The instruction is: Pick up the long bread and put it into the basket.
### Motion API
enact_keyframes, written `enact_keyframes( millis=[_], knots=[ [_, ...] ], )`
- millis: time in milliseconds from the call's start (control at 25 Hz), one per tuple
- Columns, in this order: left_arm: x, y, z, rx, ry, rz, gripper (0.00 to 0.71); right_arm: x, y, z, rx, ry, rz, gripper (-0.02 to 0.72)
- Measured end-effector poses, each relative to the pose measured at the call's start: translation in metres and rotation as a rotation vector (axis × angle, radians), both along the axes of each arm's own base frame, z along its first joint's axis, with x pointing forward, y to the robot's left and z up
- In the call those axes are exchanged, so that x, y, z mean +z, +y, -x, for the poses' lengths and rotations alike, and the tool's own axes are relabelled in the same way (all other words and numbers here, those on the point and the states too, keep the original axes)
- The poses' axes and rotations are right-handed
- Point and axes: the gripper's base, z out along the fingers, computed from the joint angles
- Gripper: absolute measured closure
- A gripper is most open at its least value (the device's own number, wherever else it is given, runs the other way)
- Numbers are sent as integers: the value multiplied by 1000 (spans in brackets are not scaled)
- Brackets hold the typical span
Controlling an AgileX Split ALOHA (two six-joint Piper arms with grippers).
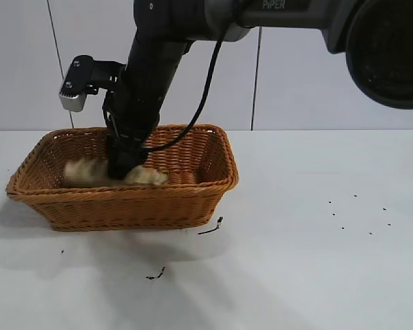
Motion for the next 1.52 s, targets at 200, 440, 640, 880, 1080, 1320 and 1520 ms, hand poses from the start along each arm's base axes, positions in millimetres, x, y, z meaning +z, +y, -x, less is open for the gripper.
enact_keyframes(
  millis=[200,440,640,880,1080,1320,1520],
  knots=[
    [0,0,0,0,0,0,14,47,-15,-1,-226,38,-131,73],
    [0,0,0,0,0,0,14,89,-45,-5,-761,196,-342,73],
    [0,0,0,0,0,0,14,92,-87,-25,-984,219,-359,73],
    [0,0,0,0,0,0,14,89,-178,-59,-1184,210,-340,73],
    [0,0,0,0,0,0,14,88,-260,-76,-1350,196,-337,73],
    [0,0,0,0,0,0,14,86,-309,-76,-1453,223,-310,73],
    [0,0,0,0,0,0,14,90,-314,-74,-1463,215,-298,73]
  ],
)
